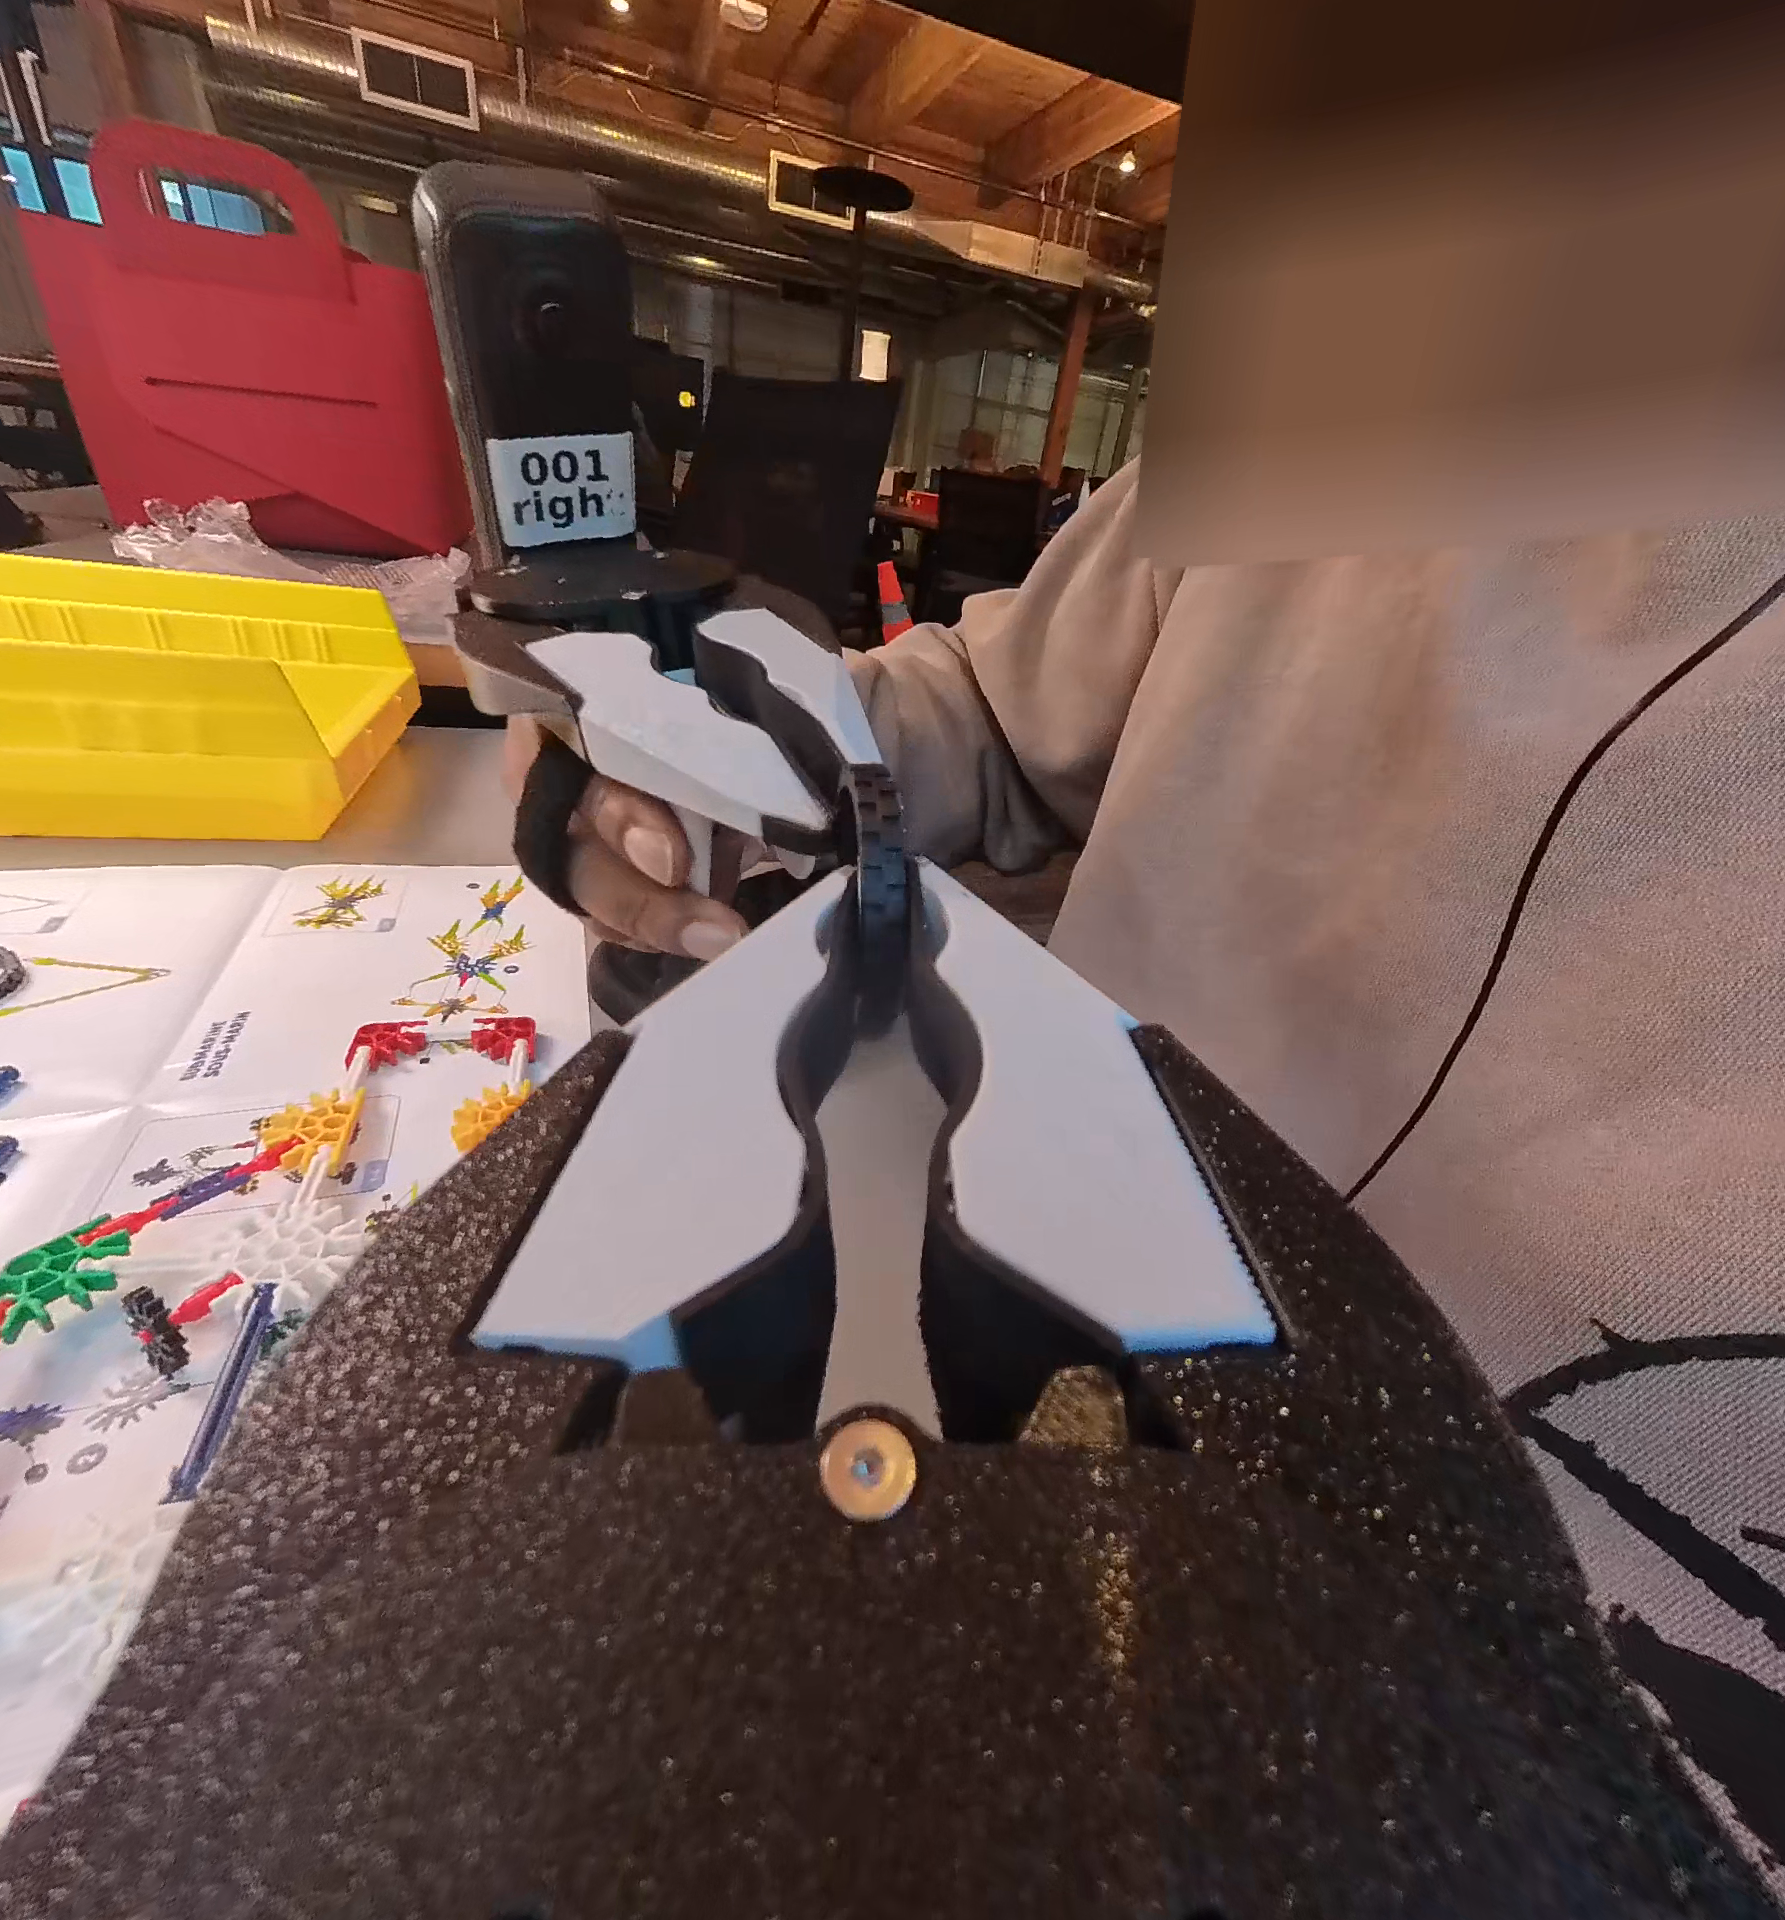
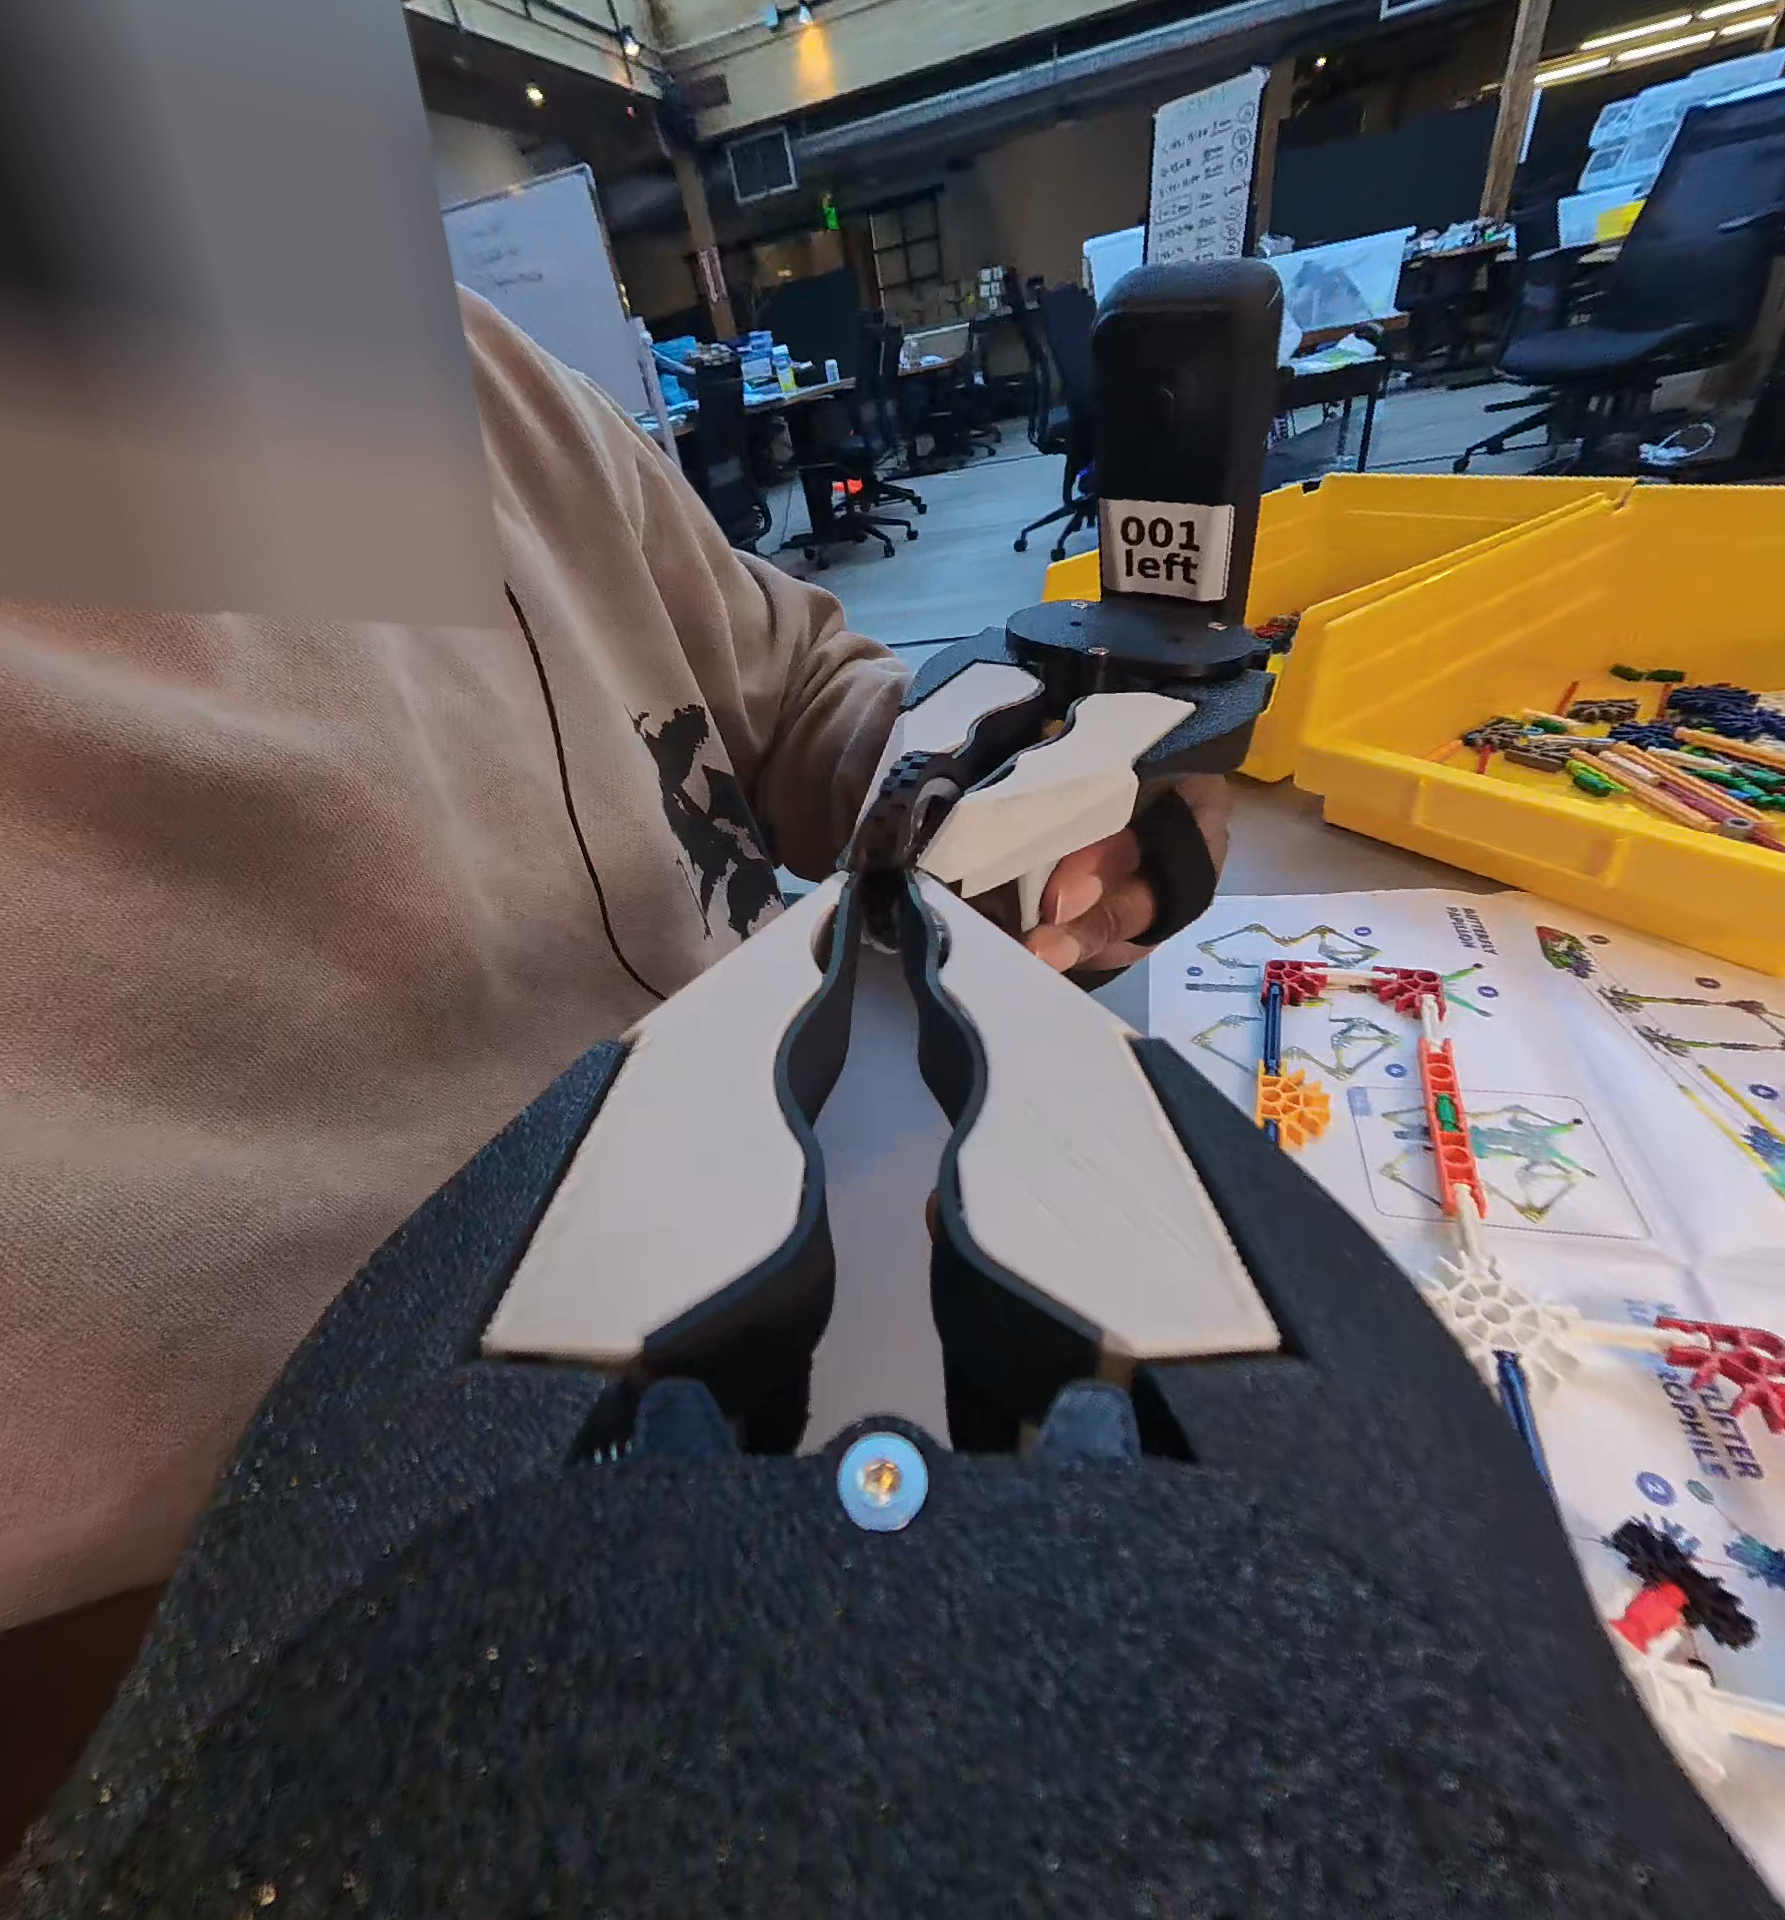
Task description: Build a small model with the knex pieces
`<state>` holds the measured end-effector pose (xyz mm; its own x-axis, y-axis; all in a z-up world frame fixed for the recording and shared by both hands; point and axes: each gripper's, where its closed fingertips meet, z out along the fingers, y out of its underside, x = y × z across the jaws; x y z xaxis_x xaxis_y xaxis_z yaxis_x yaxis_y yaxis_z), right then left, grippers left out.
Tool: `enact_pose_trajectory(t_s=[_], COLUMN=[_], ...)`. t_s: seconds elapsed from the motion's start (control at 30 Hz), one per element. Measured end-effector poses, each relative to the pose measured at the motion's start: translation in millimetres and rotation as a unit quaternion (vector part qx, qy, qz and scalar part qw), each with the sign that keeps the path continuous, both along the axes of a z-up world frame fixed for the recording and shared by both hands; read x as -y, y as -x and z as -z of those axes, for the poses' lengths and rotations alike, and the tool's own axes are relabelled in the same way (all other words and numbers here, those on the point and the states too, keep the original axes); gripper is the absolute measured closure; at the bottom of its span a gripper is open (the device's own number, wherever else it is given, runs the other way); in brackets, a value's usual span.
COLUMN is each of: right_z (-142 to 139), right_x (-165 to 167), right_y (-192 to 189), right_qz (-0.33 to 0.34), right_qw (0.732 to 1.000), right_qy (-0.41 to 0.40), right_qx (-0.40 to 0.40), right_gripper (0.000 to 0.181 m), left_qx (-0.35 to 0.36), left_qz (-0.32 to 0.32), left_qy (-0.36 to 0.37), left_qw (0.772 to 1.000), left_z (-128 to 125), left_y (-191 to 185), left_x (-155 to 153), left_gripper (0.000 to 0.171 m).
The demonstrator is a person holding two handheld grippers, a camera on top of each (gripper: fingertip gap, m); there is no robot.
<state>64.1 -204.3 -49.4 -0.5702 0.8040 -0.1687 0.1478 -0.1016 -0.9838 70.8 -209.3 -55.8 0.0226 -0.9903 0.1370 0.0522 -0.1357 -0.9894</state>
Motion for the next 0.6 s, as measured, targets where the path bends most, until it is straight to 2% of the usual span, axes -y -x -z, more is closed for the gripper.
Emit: enact_pose_trajectory(t_s=[0.13,0.23,0.4,0.6], right_z=[3.4,3.4,-1.0,1.7], right_x=[4.3,-0.7,-19.4,-27.6], right_y=[1.5,1.8,4.0,3.8], right_qz=[-0.005,0.016,0.080,0.106], right_qw=[1.000,0.999,0.996,0.991], right_qy=[0.026,0.028,0.039,0.060], right_qx=[0.005,0.002,-0.024,-0.048], right_gripper=[0.176,0.177,0.179,0.179], left_qx=[-0.009,-0.007,0.002,-0.007], left_qz=[0.024,0.016,-0.046,-0.084], left_qy=[0.037,0.051,0.060,0.054], left_qw=[0.999,0.999,0.997,0.995], left_z=[4.6,4.5,-2.6,-1.8], left_y=[-0.4,0.2,5.9,8.5], left_x=[3.0,-1.7,-20.8,-30.6], left_gripper=[0.167,0.168,0.168,0.168])
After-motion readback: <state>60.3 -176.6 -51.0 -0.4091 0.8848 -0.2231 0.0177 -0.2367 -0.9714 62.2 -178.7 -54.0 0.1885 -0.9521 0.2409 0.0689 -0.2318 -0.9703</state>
